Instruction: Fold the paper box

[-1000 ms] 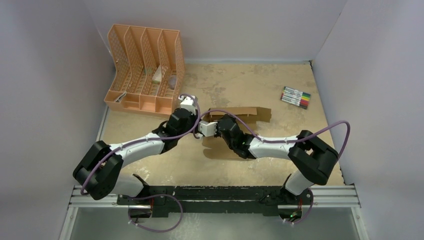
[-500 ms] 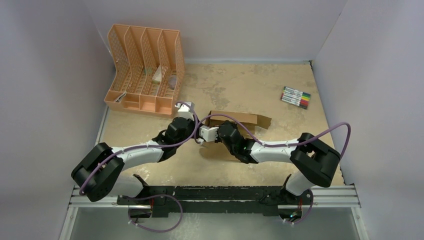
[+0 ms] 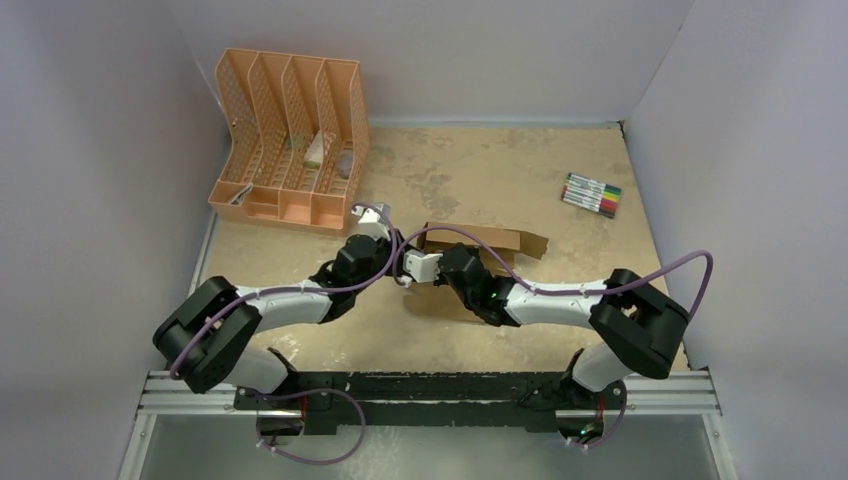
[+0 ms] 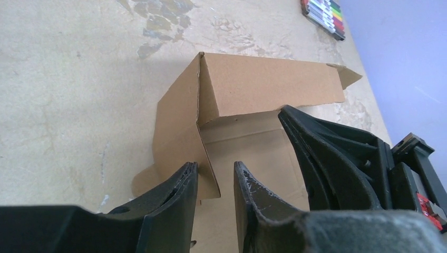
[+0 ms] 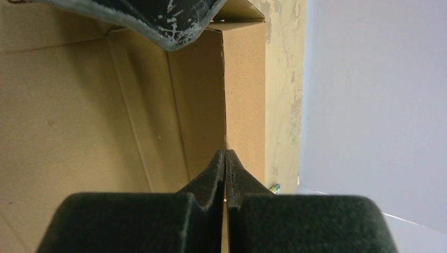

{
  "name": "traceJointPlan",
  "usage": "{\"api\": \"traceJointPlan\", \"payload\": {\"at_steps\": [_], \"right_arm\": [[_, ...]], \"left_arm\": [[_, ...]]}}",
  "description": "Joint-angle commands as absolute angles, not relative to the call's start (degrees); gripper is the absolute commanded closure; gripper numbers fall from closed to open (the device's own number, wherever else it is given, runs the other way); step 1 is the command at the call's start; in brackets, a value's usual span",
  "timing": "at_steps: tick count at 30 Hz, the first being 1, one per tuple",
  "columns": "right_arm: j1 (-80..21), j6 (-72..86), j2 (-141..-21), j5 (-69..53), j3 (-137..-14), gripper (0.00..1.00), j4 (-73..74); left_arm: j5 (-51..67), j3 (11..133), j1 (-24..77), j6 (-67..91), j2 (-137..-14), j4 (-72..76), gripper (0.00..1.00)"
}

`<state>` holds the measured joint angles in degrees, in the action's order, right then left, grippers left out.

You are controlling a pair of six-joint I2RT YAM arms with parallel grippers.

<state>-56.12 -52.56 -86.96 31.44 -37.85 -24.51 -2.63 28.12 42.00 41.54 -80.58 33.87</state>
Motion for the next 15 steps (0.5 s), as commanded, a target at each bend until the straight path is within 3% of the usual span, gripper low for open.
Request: {"api": "traceJointPlan", "payload": {"at_steps": [1, 8, 15], "right_arm": [[-56.9, -48.1, -86.2, 29.8, -39.9, 1.0, -30.2], [-56.9, -48.3, -85.5, 29.8, -39.8, 1.0, -30.7], [-56.9, -47.1, -84.2, 27.2, -39.2, 1.0, -30.3]], "left_arm": [[11.2, 28.7, 45.7, 47.3, -80.8, 46.0, 0.67], [9.6, 27.6, 45.6, 47.4, -77.5, 43.7, 0.62], [9.0, 26.2, 45.4, 46.9, -79.0, 44.1, 0.67]]}}
